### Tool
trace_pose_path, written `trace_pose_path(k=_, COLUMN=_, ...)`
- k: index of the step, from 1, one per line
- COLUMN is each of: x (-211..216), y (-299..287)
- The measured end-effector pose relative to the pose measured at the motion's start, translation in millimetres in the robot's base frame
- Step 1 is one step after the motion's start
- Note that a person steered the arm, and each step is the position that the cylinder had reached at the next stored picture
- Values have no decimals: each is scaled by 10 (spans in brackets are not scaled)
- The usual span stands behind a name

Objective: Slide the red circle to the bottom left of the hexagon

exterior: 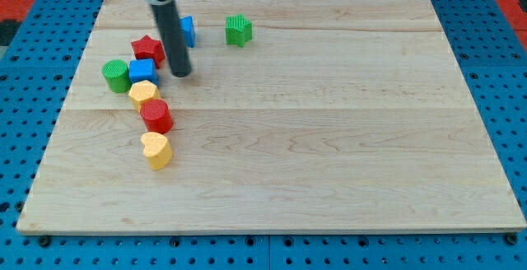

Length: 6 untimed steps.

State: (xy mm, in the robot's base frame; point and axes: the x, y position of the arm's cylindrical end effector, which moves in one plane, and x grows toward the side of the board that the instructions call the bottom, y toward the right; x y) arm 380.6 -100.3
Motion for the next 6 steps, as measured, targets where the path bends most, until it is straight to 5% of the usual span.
trace_pose_path(k=1, x=460, y=518)
trace_pose_path(k=2, x=995, y=307)
trace_pose_path(k=4, x=799, y=-658)
trace_pose_path(k=5, x=717, y=-724)
trace_pose_path(k=6, x=1142, y=-158)
